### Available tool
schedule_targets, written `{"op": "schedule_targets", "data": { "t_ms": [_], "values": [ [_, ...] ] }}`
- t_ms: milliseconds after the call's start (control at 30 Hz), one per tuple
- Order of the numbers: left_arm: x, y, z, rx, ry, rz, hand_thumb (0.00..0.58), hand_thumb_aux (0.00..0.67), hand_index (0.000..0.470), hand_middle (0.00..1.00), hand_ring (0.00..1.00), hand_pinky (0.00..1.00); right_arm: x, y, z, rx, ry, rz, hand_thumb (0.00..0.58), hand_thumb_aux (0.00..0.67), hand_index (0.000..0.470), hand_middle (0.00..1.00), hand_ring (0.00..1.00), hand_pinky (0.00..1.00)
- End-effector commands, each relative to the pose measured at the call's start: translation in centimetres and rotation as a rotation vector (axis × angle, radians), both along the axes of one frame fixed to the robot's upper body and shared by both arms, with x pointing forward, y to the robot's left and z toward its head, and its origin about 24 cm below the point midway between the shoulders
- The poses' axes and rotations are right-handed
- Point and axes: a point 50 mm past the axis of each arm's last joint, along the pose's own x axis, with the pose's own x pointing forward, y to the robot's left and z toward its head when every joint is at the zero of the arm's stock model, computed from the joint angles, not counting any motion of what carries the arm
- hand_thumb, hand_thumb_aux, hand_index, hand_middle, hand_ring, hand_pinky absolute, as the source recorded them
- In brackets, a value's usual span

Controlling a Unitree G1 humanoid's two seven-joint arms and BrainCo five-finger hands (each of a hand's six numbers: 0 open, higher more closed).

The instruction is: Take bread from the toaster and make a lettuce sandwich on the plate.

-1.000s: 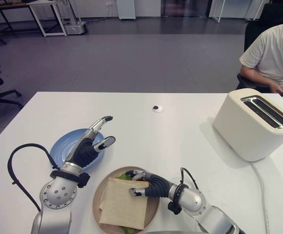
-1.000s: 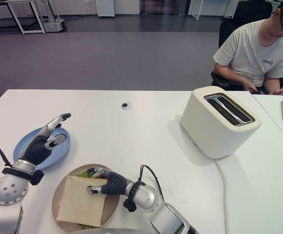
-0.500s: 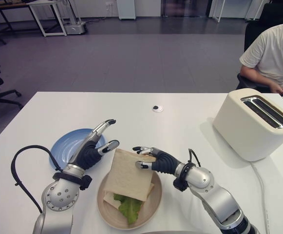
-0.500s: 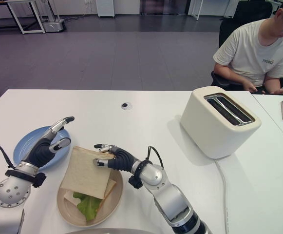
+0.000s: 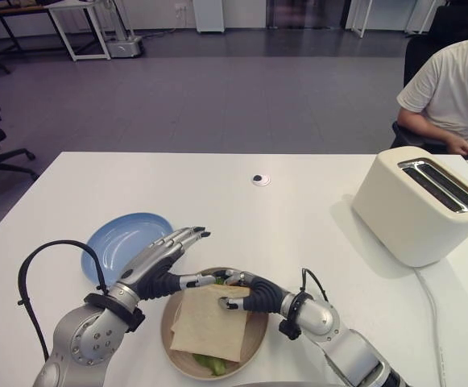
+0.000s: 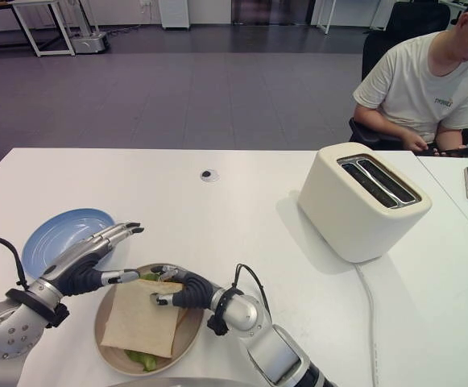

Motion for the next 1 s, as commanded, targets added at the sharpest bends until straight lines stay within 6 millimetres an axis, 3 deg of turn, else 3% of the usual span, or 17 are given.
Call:
{"op": "schedule_targets", "data": {
  "t_ms": [33, 167, 333, 600, 733, 867, 1000],
  "values": [
    [-1.9, 0.5, -0.9, 0.280, 0.165, -0.116, 0.000, 0.000, 0.000, 0.00, 0.00, 0.00, 0.1, -0.6, -1.7, -0.065, 0.015, -0.036, 0.580, 0.670, 0.470, 0.00, 0.00, 0.00],
    [-3.6, 0.3, -1.0, 0.381, 0.284, -0.213, 0.000, 0.000, 0.000, 0.00, 0.00, 0.00, 0.4, -0.8, -2.1, -0.075, 0.013, -0.050, 0.580, 0.670, 0.470, 0.00, 0.00, 0.00],
    [-5.8, 0.4, 1.1, 0.328, 0.411, -0.321, 0.000, 0.000, 0.000, 0.00, 0.00, 0.00, 0.9, -1.1, -3.1, -0.098, 0.036, -0.075, 0.580, 0.670, 0.470, 0.00, 0.00, 0.00],
    [-3.8, 0.6, 4.2, 0.368, 0.152, -0.346, 0.000, 0.000, 0.000, 0.00, 0.00, 0.00, 1.2, -1.5, -3.6, -0.096, 0.052, -0.099, 0.580, 0.670, 0.470, 0.00, 0.00, 0.00],
    [-3.1, 0.8, 5.5, 0.377, 0.016, -0.329, 0.000, 0.000, 0.000, 0.00, 0.00, 0.00, 1.8, -1.4, -2.6, -0.077, 0.034, -0.099, 0.580, 0.670, 0.470, 0.00, 0.00, 0.00],
    [-3.2, 0.4, 5.1, 0.340, 0.022, -0.372, 0.000, 0.000, 0.000, 0.00, 0.00, 0.00, 2.4, -1.5, -2.5, -0.073, 0.034, -0.115, 0.580, 0.670, 0.470, 0.00, 0.00, 0.00],
    [-4.4, -0.8, 3.1, 0.276, 0.169, -0.460, 0.000, 0.000, 0.000, 0.00, 0.00, 0.00, 2.6, -1.7, -2.8, -0.070, 0.067, -0.135, 0.580, 0.670, 0.470, 0.00, 0.00, 0.00]
  ]
}}
